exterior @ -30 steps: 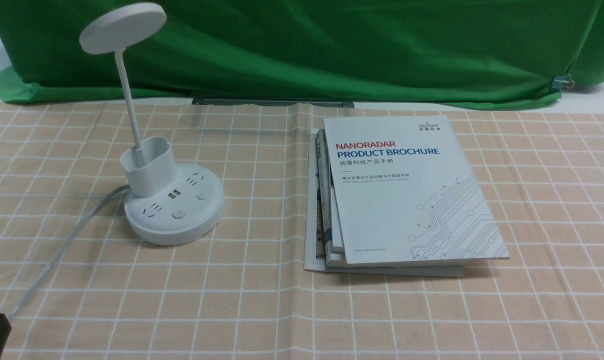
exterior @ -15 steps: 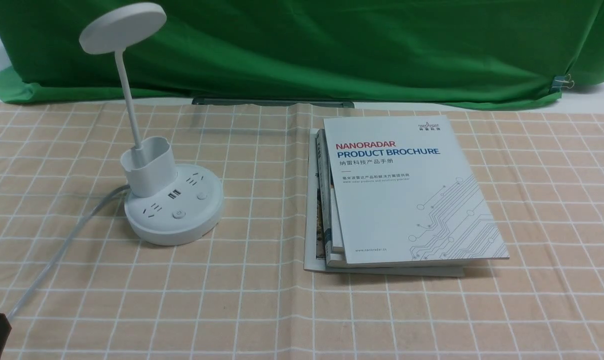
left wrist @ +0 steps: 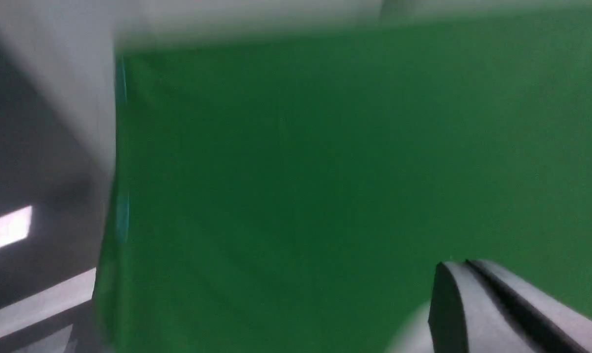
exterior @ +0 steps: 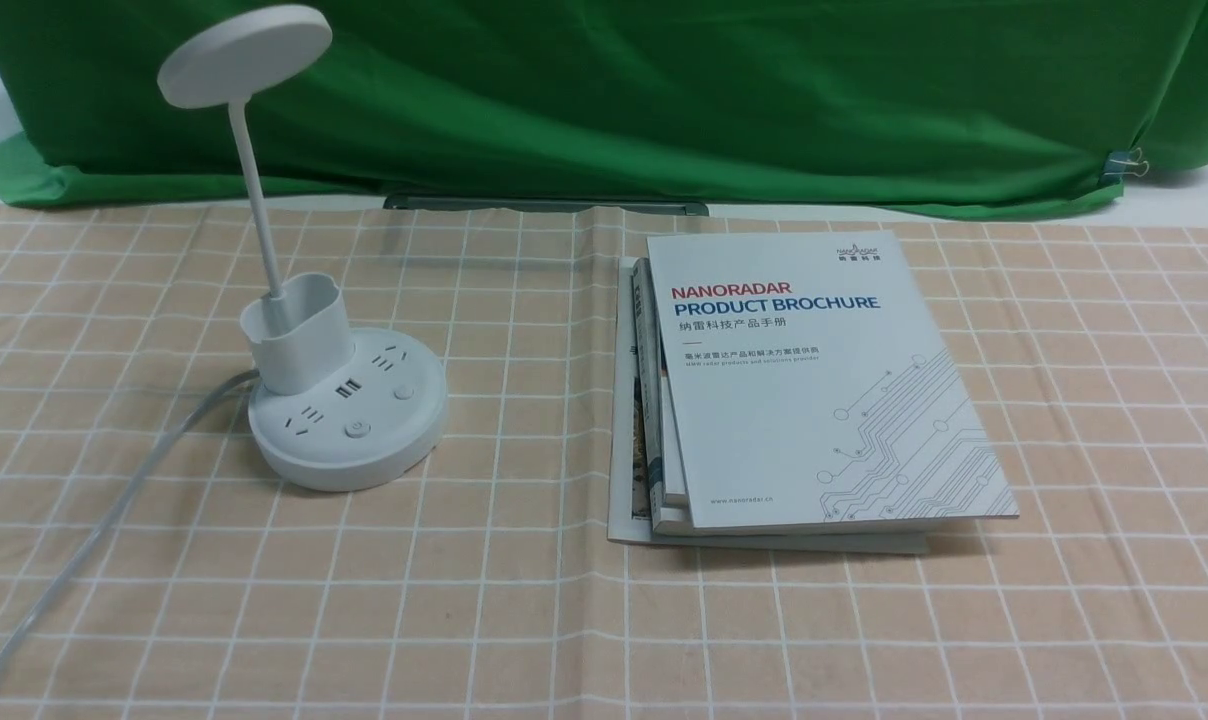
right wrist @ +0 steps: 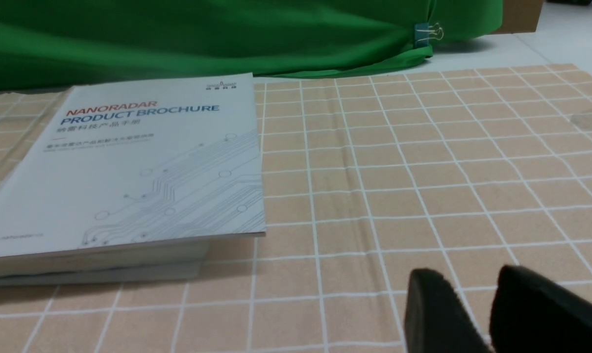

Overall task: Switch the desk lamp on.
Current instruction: Use the left arm to press the button switch on the lamp holder

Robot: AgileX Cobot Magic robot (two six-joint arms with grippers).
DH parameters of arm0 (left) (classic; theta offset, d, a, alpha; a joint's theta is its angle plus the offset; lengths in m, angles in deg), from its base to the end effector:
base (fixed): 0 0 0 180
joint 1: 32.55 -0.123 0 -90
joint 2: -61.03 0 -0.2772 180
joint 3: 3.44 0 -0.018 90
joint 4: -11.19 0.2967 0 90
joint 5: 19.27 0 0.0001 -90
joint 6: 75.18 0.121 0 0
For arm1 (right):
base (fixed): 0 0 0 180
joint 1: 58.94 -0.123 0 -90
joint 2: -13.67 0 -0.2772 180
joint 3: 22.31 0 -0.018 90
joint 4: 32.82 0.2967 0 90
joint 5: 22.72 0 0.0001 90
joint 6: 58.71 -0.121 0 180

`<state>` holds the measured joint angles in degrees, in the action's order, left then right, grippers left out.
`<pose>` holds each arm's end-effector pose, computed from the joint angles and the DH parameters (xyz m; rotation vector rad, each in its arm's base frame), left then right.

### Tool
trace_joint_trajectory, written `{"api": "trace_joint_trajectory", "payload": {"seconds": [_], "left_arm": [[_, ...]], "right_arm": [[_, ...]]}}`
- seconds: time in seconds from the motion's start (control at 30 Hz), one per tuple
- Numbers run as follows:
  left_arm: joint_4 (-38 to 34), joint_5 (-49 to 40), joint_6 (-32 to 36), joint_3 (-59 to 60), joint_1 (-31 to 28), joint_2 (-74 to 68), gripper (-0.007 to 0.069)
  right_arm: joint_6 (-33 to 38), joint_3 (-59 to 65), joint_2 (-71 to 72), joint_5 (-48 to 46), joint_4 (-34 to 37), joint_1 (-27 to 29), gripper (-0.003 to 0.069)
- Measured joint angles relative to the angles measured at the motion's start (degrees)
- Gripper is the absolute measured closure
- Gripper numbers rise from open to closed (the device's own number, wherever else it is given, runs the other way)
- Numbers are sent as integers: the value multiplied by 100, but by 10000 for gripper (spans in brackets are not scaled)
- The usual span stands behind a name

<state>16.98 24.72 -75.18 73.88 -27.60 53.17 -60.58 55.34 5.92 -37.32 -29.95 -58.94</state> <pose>0.0982 -0.0170 0.2943 0.1242 0.7136 -0.0383 0.1388 0.0015 0.1810 0.0615 1.7444 0.0704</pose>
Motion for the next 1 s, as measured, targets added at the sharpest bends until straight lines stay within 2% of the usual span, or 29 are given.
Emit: {"api": "trace_joint_trajectory", "payload": {"seconds": [0.07, 0.17, 0.3, 0.33, 0.37, 0.47, 0.53, 0.63, 0.7, 0.73, 0.83, 0.87, 0.97, 1.0], "left_arm": [[14, 623, -254, 0, 0, 5, 623], [147, 454, -691, -347, 0, 12, 623], [684, -1612, -1756, -1675, 0, -455, 623], [684, -1742, -1795, -1741, 0, -455, 623], [788, -2656, -1958, -2128, 0, -800, 623], [815, -4071, -2013, -2441, 0, -1739, 623], [552, -4716, -2132, -2425, 0, -2531, 623], [-467, -5071, -2159, -2406, -2, -3662, 623], [-1299, -5133, -1911, -2412, -2, -4364, 623], [-1299, -5145, -1870, -2412, 3, -4364, 623], [-2683, -5684, -706, -2613, 167, -5546, 623], [-2746, -5683, -633, -2635, 179, -5603, 623], [-3581, -6484, 515, -3044, 452, -6479, 623], [-3702, -6716, 703, -3147, 551, -6667, 623]], "right_arm": [[0, 0, 0, 0, 0, 0, 419], [0, 0, 0, 0, 0, 0, 419], [0, 0, 0, 0, 0, 0, 419], [0, 0, 0, 0, 0, 0, 419], [0, 0, 0, 0, 0, 0, 419], [0, 0, 0, 0, 0, 0, 419], [0, 0, 0, 0, 0, 0, 419], [0, 0, 0, 0, 0, 0, 419], [0, 0, 0, 0, 0, 0, 419], [0, 0, 0, 0, 0, 0, 419], [0, 0, 0, 0, 0, 0, 418], [0, 0, 0, 0, 0, 0, 418], [5, 0, 0, 0, 0, 0, 419], [5, 0, 0, 0, 0, 0, 419]]}}
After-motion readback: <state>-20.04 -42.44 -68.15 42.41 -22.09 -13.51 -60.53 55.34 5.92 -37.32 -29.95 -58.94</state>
